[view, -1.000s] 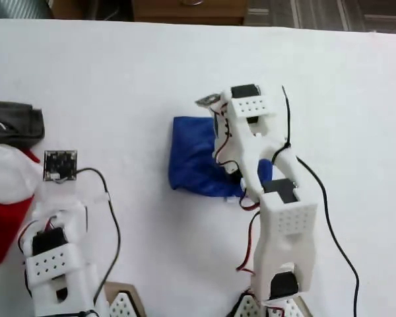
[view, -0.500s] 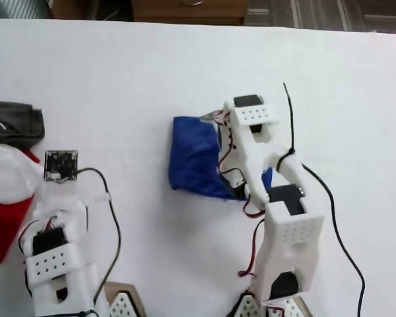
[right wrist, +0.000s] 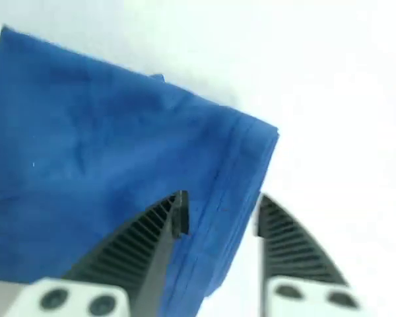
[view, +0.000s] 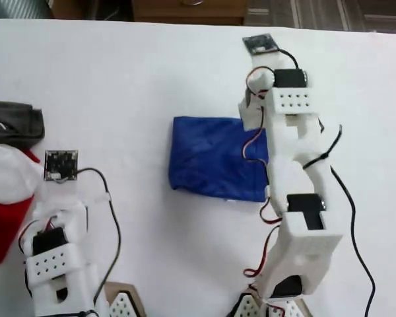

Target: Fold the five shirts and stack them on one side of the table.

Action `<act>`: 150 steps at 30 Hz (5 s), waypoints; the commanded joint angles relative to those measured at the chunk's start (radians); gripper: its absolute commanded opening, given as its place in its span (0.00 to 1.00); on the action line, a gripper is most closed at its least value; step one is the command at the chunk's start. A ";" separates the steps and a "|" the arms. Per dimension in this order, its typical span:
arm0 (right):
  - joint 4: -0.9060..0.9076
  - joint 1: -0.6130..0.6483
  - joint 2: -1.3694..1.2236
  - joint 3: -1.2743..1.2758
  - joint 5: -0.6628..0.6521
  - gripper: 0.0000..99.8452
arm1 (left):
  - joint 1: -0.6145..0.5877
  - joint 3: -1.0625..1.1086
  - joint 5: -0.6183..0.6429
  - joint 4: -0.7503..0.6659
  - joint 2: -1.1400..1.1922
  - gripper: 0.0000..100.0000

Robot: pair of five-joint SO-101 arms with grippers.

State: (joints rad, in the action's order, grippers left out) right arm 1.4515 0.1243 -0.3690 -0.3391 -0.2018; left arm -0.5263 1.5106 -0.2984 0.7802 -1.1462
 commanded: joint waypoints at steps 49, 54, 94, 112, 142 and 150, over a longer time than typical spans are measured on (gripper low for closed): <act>0.154 -0.111 -0.570 -0.595 0.017 0.18 | 0.009 -0.002 0.005 -0.017 -0.011 0.03; 0.150 -0.108 -0.570 -0.595 -0.072 0.11 | 0.009 -0.002 0.005 -0.017 -0.011 0.03; 0.317 0.102 -0.449 -0.804 -0.158 0.02 | 0.009 -0.002 0.005 -0.017 -0.011 0.03; -0.016 0.377 0.139 0.278 -0.157 0.02 | 0.009 -0.002 0.005 -0.017 -0.011 0.03; -0.262 0.142 0.466 0.589 -0.003 0.10 | 0.009 -0.002 0.005 -0.017 -0.011 0.03; -0.360 0.047 0.283 0.583 0.238 0.24 | 0.009 -0.002 0.005 -0.017 -0.011 0.03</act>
State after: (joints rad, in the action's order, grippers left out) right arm 1.1262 0.1826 -0.0422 0.2562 0.0023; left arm -0.5263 1.5106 -0.2984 0.7802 -1.1462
